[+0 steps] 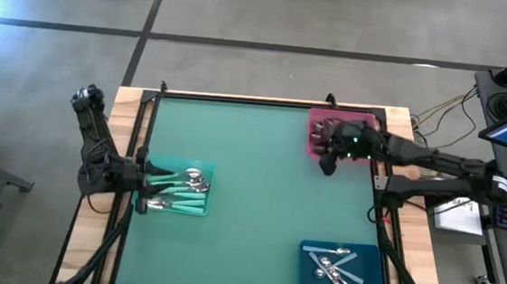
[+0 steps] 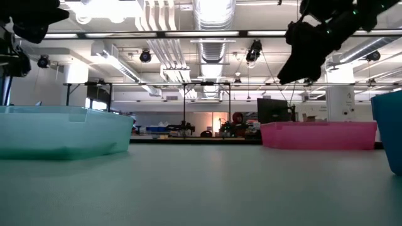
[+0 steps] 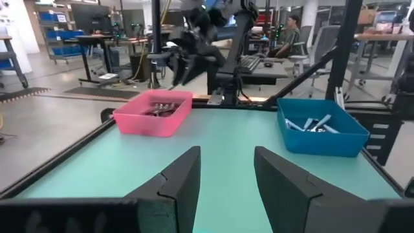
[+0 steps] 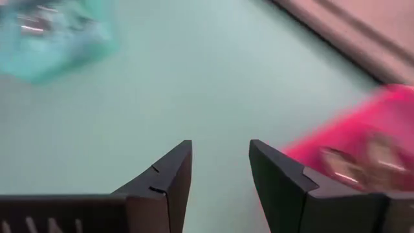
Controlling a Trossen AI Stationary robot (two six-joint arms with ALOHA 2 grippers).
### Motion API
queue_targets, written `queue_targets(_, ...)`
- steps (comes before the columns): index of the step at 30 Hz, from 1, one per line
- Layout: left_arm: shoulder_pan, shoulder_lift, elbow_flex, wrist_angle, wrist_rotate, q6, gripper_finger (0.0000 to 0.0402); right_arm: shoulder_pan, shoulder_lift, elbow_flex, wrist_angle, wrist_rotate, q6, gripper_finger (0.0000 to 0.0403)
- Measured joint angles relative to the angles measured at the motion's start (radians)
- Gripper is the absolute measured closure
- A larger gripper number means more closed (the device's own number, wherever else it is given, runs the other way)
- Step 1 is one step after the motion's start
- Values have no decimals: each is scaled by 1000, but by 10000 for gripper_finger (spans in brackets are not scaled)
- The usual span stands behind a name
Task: Sort silverware by color (type)
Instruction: Return to Home Position
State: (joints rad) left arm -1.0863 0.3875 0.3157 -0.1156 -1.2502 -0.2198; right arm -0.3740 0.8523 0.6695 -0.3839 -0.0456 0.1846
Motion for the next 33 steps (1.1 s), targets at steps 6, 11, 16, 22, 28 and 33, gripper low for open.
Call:
queue_targets(6, 1, 10, 0, -6, -2, -3, 272, 85, -9, -230, 311, -87, 7, 255)
queue_targets(11, 1, 19, 0, -5, -2, -3, 272, 139, 17, -394, 641, -86, 51, 259)
queue_targets(16, 2, 19, 0, -3, -4, -3, 272, 161, 41, -520, 902, -86, 111, 268)
queue_targets(22, 2, 19, 0, -2, -4, -3, 272, 161, 38, -572, 943, -85, 139, 277)
queue_targets(28, 2, 19, 0, -3, -4, -3, 272, 160, 37, -578, 915, -91, 193, 279)
queue_targets(33, 2, 19, 0, -4, -4, 2, 272, 160, 46, -579, 880, -92, 206, 272)
